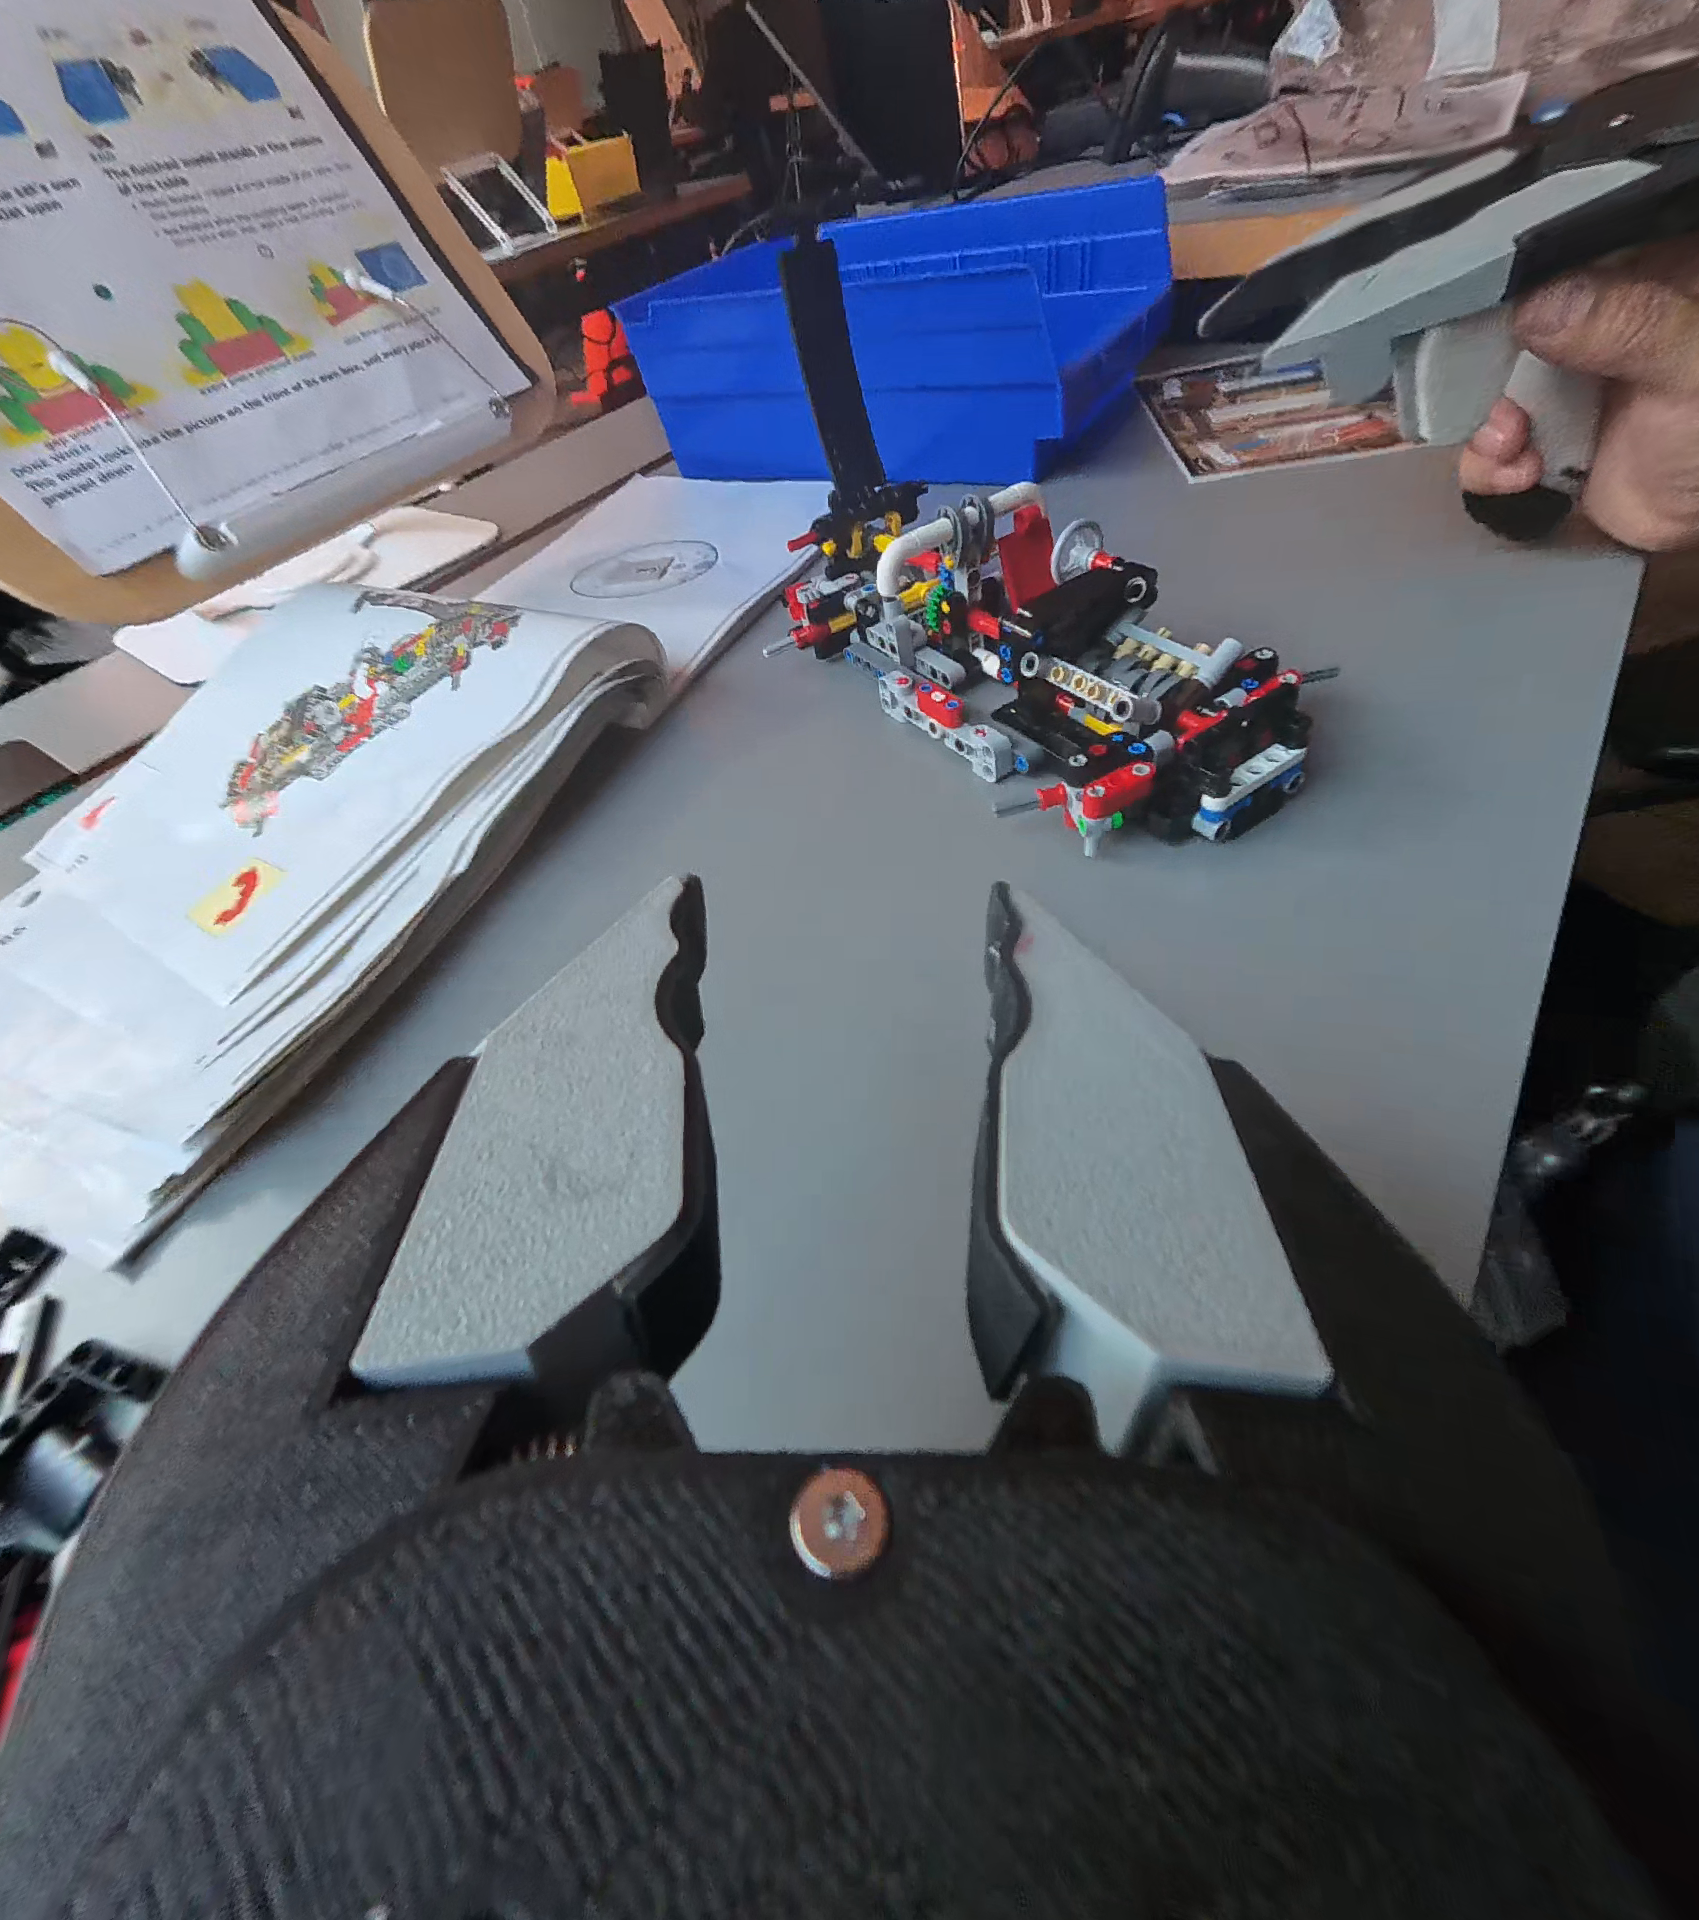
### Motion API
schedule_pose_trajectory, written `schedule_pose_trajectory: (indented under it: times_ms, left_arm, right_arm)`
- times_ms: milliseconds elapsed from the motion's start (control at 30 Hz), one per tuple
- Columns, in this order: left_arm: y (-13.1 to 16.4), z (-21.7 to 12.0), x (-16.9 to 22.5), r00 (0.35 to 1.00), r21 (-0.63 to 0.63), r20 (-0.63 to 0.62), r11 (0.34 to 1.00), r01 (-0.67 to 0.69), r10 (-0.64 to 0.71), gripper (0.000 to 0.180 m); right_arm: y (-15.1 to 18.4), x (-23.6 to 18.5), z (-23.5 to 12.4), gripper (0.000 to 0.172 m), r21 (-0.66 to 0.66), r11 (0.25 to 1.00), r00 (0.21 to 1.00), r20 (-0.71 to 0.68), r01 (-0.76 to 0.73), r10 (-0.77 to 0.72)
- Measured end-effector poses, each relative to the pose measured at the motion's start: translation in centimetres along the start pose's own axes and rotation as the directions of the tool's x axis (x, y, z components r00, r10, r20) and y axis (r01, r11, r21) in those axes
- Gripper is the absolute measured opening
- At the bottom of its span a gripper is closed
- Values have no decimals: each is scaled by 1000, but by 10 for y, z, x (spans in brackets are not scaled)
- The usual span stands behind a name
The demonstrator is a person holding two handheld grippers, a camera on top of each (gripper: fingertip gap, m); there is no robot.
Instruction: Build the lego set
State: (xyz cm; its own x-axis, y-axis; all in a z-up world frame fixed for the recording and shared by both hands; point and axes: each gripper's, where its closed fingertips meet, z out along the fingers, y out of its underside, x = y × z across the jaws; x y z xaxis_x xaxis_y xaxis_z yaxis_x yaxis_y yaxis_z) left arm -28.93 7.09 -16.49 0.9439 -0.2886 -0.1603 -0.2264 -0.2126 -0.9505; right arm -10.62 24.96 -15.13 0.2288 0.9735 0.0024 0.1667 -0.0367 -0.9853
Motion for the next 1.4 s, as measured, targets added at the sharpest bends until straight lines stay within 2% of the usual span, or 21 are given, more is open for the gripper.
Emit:
schedule_pose_trajectory:
  times_ms: [67,133,200,233,300,400,600,967,1067,1200,1333,1400]
  left_arm:
    - [5,9,5,1000,-43,-19,999,-6,6,54]
    - [2,14,7,1000,-32,-25,999,2,-3,52]
    - [1,18,5,999,-30,-30,999,41,-42,45]
    - [3,19,3,998,-45,-28,997,59,-60,43]
    - [4,22,0,997,-56,-15,995,80,-81,43]
    - [1,23,1,997,-39,4,996,76,-76,42]
    - [5,26,1,998,-73,53,997,27,-23,40]
    - [-1,17,-5,990,-11,94,994,109,-108,40]
    - [5,17,-2,988,-56,95,990,130,-125,43]
    - [4,17,7,993,-54,56,993,104,-101,42]
    - [-2,11,9,993,-2,24,993,119,-119,38]
    - [-6,8,5,990,29,30,990,136,-137,35]
  right_arm:
    - [2,-4,-2,45,33,999,998,40,-40,39]
    - [-1,-9,-3,46,36,999,995,97,-28,25]
    - [6,-13,2,42,-4,1000,985,169,-25,26]
    - [8,-13,3,46,-19,999,980,195,-46,49]
    - [6,-12,7,44,-7,998,971,228,-68,68]
    - [8,-9,13,48,-44,994,961,252,-103,111]
    - [0,-4,7,45,15,987,954,260,-158,149]
    - [1,-4,9,48,9,988,956,254,-154,147]
    - [-2,0,9,51,34,989,964,230,-146,134]
    - [-6,13,7,58,66,985,973,179,-162,148]
    - [-38,42,-26,55,289,954,995,-33,-85,98]
    - [-47,59,-48,52,375,925,982,-140,-63,124]
